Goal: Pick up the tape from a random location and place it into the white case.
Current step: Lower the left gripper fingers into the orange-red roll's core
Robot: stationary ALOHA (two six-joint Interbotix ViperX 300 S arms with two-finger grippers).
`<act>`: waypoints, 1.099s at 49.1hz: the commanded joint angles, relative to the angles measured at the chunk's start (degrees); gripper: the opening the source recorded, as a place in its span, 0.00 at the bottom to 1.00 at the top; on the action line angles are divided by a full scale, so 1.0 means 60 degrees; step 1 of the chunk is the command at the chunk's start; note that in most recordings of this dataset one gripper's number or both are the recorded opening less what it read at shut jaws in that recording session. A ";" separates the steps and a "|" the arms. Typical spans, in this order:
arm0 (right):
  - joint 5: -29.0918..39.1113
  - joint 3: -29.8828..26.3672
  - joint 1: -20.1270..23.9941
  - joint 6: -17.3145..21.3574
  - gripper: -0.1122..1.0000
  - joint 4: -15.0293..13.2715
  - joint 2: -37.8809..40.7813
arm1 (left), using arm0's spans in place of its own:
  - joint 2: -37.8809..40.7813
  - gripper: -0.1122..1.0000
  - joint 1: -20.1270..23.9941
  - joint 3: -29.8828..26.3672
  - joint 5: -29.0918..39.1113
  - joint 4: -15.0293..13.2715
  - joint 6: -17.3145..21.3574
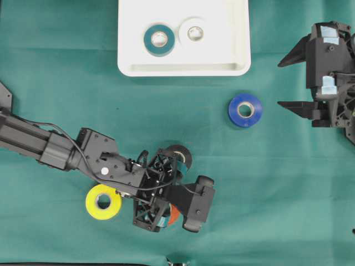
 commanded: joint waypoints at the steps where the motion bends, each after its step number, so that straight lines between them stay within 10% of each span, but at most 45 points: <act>1: -0.0015 -0.0073 0.0000 -0.0015 0.90 -0.0029 -0.0044 | -0.0132 0.99 0.0000 -0.0103 -0.0293 0.0015 0.0015; 34: -0.0059 -0.0059 0.0000 -0.0015 0.90 -0.0044 -0.0029 | -0.0044 0.93 0.0059 0.0308 -0.0337 0.0029 0.0000; 48: -0.0059 -0.0073 0.0000 0.0000 0.90 -0.0073 -0.0044 | -0.0044 0.34 0.0059 0.0308 0.0103 0.0029 0.0088; 54: -0.0059 -0.0073 0.0000 -0.0015 0.90 -0.0073 -0.0029 | -0.0044 0.31 0.0044 0.0308 0.0103 0.0029 0.0381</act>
